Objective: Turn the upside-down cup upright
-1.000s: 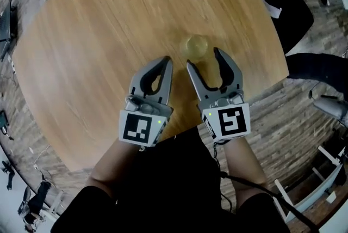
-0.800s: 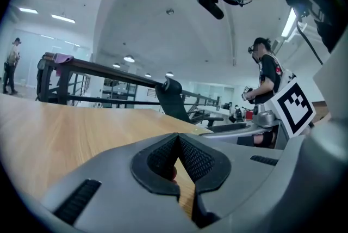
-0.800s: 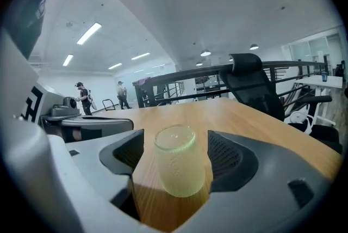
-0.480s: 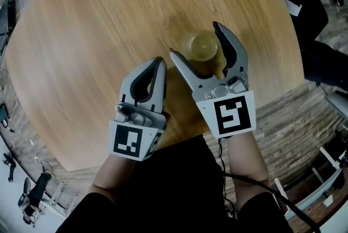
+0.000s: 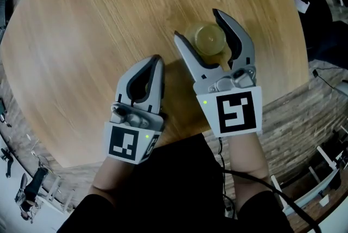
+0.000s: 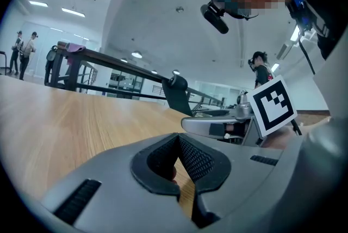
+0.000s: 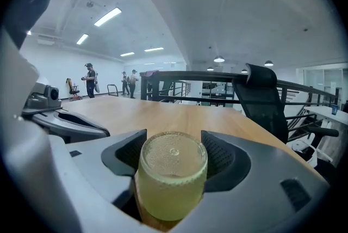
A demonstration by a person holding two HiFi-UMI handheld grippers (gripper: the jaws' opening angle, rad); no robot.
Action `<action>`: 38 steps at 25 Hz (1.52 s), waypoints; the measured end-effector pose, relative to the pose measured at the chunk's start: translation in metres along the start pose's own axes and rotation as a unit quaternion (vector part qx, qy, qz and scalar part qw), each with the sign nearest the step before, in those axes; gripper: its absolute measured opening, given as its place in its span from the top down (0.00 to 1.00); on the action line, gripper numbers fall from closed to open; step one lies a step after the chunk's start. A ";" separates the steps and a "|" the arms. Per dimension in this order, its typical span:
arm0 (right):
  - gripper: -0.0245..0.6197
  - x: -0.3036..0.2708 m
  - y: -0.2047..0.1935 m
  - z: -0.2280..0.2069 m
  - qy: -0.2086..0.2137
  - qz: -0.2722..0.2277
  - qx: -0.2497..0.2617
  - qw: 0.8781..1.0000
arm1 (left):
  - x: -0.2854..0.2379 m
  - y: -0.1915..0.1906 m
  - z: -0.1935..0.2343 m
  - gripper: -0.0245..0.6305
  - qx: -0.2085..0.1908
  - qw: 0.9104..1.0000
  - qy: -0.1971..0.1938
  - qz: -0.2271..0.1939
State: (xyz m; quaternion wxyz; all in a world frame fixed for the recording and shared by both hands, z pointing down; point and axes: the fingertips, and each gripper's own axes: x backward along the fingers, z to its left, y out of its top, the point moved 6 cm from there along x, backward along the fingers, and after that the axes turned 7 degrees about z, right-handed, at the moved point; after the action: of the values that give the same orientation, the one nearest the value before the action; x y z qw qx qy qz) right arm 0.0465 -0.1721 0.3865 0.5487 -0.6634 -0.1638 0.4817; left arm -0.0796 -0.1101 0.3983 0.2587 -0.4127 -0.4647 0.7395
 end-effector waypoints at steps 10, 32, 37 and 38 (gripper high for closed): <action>0.47 0.031 0.026 -0.021 0.030 -0.055 -0.066 0.996 | 0.001 0.000 -0.012 0.95 -0.022 0.999 -0.021 0.015; 0.47 0.075 0.055 -0.016 0.130 -0.133 -0.103 0.977 | -0.017 0.014 -0.041 0.73 0.117 0.931 -0.342 -0.058; 0.47 0.076 0.051 -0.019 0.161 -0.155 -0.141 0.964 | -0.012 0.016 -0.038 0.78 0.146 0.914 -0.371 -0.081; 0.47 0.076 0.050 -0.019 0.170 -0.158 -0.147 0.962 | -0.011 0.016 -0.038 0.80 0.145 0.912 -0.374 -0.083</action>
State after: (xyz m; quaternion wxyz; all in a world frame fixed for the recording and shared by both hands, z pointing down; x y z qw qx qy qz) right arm 0.0834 -0.1438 0.3061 0.5338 -0.7746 -0.2397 0.2399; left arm -0.0414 -0.1075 0.3794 0.1832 -0.0237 -0.4471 0.8752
